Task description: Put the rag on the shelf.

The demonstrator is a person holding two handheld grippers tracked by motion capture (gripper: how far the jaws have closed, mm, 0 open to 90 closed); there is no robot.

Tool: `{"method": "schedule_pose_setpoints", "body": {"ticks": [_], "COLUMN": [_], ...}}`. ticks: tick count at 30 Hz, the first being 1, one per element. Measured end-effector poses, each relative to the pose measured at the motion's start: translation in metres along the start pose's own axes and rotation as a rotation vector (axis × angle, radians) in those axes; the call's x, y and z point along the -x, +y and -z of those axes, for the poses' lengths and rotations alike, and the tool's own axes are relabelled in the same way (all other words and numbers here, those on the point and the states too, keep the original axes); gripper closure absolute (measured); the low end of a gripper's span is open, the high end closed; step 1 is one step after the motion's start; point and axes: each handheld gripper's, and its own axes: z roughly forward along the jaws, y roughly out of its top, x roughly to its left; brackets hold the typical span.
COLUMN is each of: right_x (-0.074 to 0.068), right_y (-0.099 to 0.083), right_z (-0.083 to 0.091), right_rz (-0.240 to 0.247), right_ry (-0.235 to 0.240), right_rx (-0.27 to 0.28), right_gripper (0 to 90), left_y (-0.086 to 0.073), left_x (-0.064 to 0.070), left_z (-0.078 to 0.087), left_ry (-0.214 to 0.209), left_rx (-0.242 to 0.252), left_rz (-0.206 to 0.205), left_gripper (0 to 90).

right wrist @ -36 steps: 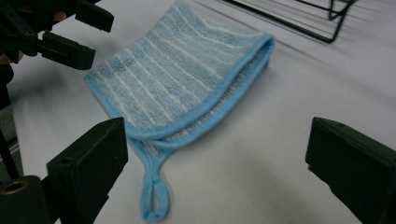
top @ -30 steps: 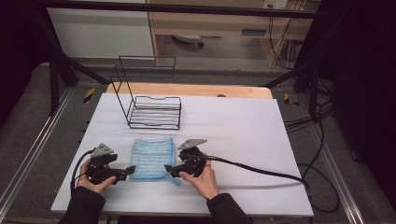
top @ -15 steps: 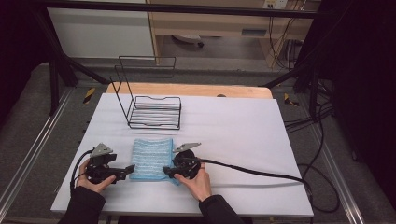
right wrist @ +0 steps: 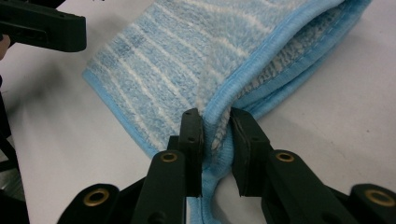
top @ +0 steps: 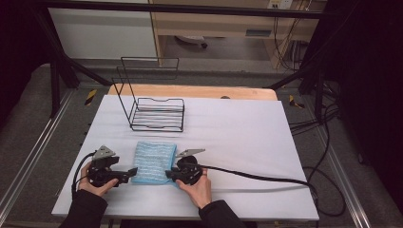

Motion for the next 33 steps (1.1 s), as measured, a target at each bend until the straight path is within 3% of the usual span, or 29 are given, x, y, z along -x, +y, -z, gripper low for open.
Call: {"method": "schedule_pose_setpoints", "body": {"ticks": [7, 11, 15, 17, 18, 19, 20, 23, 24, 33], "right_x": [-0.010, -0.016, -0.013, -0.012, -0.012, -0.012, -0.012, -0.010, -0.009, 0.004], "right_y": [-0.004, -0.010, -0.010, -0.010, -0.010, -0.010, -0.008, -0.005, 0.000, 0.016], "right_z": [0.009, 0.013, 0.011, 0.012, 0.014, 0.014, 0.017, 0.020, 0.024, 0.041], "right_rz": [-0.064, -0.063, -0.027, 0.015, 0.056, 0.056, 0.090, 0.126, 0.161, 0.213], "right_ry": [-0.006, -0.026, -0.048, -0.063, -0.067, -0.067, -0.071, -0.069, -0.069, -0.075], "right_rx": [0.007, 0.009, 0.015, 0.030, 0.051, 0.051, 0.065, 0.079, 0.085, 0.101], "right_gripper": [79.6, 79.1, 73.0, 65.3, 55.6, 55.6, 44.5, 35.7, 27.6, 11.1], "left_y": [0.000, 0.000, 0.000, 0.000, 0.000, 0.000, 0.000, 0.001, 0.001, 0.012], "left_x": [-0.001, 0.000, 0.001, 0.001, 0.001, 0.001, 0.001, 0.001, 0.001, 0.000], "left_z": [0.001, 0.001, 0.002, 0.002, 0.002, 0.002, 0.002, 0.003, 0.004, 0.011], "left_ry": [-0.004, -0.010, -0.014, -0.016, -0.019, -0.021, -0.024, -0.029, -0.032, -0.062], "left_rx": [0.006, 0.003, 0.000, 0.001, 0.001, -0.002, -0.004, -0.004, -0.003, 0.009], "left_rz": [0.004, -0.003, -0.012, -0.017, -0.018, -0.019, -0.020, -0.030, -0.032, -0.055], "left_gripper": [8.3, 8.3, 8.3, 8.2, 8.1, 8.1, 7.8, 7.3, 7.0, 5.1]}}
